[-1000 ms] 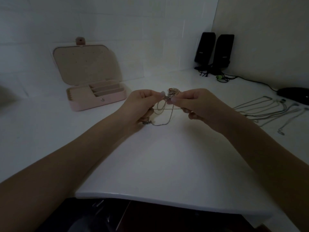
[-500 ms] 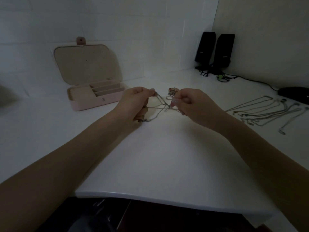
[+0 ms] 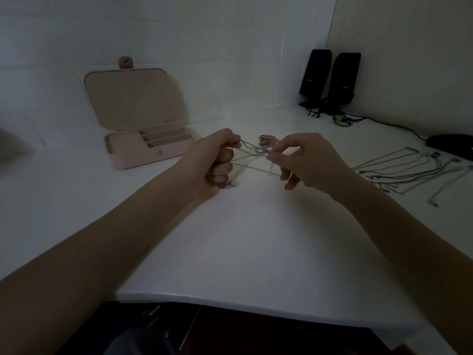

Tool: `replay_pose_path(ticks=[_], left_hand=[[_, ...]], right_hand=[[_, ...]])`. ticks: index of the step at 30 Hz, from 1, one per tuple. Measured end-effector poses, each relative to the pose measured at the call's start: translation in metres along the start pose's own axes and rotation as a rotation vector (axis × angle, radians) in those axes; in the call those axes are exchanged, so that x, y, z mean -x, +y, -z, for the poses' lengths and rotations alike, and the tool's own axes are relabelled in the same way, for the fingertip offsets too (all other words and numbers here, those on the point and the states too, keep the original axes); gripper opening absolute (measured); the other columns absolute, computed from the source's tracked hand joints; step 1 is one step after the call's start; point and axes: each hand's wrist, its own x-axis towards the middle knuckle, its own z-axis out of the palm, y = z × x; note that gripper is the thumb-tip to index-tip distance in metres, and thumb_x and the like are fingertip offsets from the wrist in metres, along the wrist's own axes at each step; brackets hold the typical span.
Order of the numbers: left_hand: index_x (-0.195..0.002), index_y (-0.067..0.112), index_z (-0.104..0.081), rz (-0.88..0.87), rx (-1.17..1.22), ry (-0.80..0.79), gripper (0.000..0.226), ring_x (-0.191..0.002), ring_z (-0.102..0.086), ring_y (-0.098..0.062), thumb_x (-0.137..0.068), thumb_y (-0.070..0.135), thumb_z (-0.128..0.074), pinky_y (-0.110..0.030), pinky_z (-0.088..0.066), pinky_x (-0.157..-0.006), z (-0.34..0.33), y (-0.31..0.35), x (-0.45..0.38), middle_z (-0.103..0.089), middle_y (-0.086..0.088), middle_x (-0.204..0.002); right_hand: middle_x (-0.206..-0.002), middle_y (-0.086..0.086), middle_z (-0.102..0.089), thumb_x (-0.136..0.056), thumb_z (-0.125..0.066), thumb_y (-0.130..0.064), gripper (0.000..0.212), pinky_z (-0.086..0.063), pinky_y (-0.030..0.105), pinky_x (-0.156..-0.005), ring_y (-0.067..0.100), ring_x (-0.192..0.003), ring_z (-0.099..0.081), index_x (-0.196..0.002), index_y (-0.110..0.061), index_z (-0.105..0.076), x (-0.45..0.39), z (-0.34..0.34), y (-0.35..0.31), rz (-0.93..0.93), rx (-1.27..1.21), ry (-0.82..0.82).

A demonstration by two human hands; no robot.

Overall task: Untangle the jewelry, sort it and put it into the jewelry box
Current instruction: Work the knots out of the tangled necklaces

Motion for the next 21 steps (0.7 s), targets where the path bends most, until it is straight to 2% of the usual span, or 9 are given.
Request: replay_pose_path(ticks=[2, 5, 7, 9, 11, 13, 15, 17, 21], left_hand=[[-0.064, 0.021, -0.041, 0.026, -0.017, 0.012, 0.027, -0.031, -0.012, -0.007, -0.089, 0.026, -0.049, -0.013, -0.008, -0.036, 0.000, -0.001, -0.002, -0.017, 0.009, -0.045], [-0.057, 0.022, -0.036, 0.009, -0.143, 0.026, 0.035, -0.033, -0.015, -0.009, -0.087, 0.027, -0.053, -0.013, -0.010, -0.037, 0.000, -0.002, -0.002, -0.022, 0.007, -0.048], [-0.060, 0.019, -0.040, -0.075, -0.322, 0.041, 0.031, -0.035, -0.023, -0.011, -0.085, 0.022, -0.058, -0.013, -0.015, -0.038, -0.003, -0.002, 0.000, -0.030, 0.004, -0.051], [-0.065, 0.014, -0.043, -0.124, -0.399, 0.040, 0.026, -0.037, -0.029, -0.012, -0.085, 0.017, -0.060, -0.013, -0.019, -0.038, -0.006, -0.004, 0.003, -0.036, 0.000, -0.057], [-0.066, 0.013, -0.046, -0.122, -0.393, 0.053, 0.025, -0.040, -0.034, -0.013, -0.086, 0.017, -0.061, -0.014, -0.021, -0.038, -0.006, -0.005, 0.003, -0.040, -0.001, -0.064], [-0.069, 0.012, -0.050, -0.095, -0.322, 0.057, 0.023, -0.045, -0.039, -0.016, -0.088, 0.020, -0.060, -0.015, -0.022, -0.038, -0.005, -0.004, 0.005, -0.045, -0.004, -0.070], [-0.075, 0.009, -0.054, -0.096, -0.242, 0.024, 0.019, -0.047, -0.043, -0.018, -0.089, 0.020, -0.059, -0.016, -0.025, -0.037, -0.006, -0.003, 0.006, -0.051, -0.005, -0.075], [-0.077, 0.007, -0.055, -0.123, -0.212, -0.009, 0.020, -0.045, -0.048, -0.016, -0.091, 0.021, -0.059, -0.017, -0.029, -0.037, -0.006, -0.003, 0.008, -0.057, -0.003, -0.075], [-0.077, 0.009, -0.056, -0.131, -0.189, 0.007, 0.023, -0.044, -0.053, -0.013, -0.093, 0.025, -0.056, -0.020, -0.039, -0.041, -0.004, -0.003, 0.007, -0.061, -0.001, -0.070]], right_hand=[[-0.055, 0.006, -0.062, -0.089, -0.065, -0.020, 0.011, -0.030, 0.011, -0.031, 0.011, -0.038, -0.060, -0.086, -0.009, -0.065, 0.002, 0.000, -0.004, -0.037, -0.070, -0.009], [-0.053, 0.002, -0.062, -0.090, -0.062, -0.021, 0.009, -0.027, 0.014, -0.034, 0.017, -0.039, -0.060, -0.083, -0.016, -0.064, 0.003, 0.000, -0.009, -0.081, -0.152, -0.003], [-0.056, -0.001, -0.058, -0.090, -0.060, -0.021, 0.012, -0.029, 0.016, -0.036, 0.014, -0.038, -0.054, -0.079, -0.019, -0.064, 0.003, 0.001, -0.011, -0.095, -0.221, 0.017], [-0.068, -0.003, -0.058, -0.091, -0.057, -0.022, 0.016, -0.030, 0.017, -0.039, 0.011, -0.041, -0.048, -0.076, -0.021, -0.063, 0.001, 0.001, -0.011, -0.115, -0.306, 0.015], [-0.081, -0.006, -0.060, -0.092, -0.054, -0.023, 0.018, -0.032, 0.018, -0.042, 0.009, -0.050, -0.048, -0.076, -0.020, -0.061, 0.001, -0.001, -0.013, -0.161, -0.393, -0.023], [-0.086, -0.005, -0.062, -0.094, -0.049, -0.022, 0.020, -0.031, 0.017, -0.039, 0.010, -0.054, -0.049, -0.076, -0.017, -0.055, 0.002, -0.002, -0.014, -0.222, -0.582, -0.102], [-0.075, -0.004, -0.061, -0.095, -0.044, -0.022, 0.024, -0.027, 0.016, -0.036, 0.008, -0.051, -0.046, -0.072, -0.016, -0.048, 0.003, -0.001, -0.014, -0.252, -0.799, -0.211], [-0.062, -0.006, -0.051, -0.096, -0.041, -0.025, 0.026, -0.019, 0.016, -0.037, 0.008, -0.049, -0.037, -0.071, -0.018, -0.045, 0.002, 0.000, -0.013, -0.265, -0.885, -0.293], [-0.049, -0.005, -0.032, -0.097, -0.045, -0.029, 0.024, -0.014, 0.018, -0.037, 0.008, -0.043, -0.023, -0.082, -0.014, -0.056, 0.000, -0.002, -0.009, -0.237, -0.667, -0.317]])
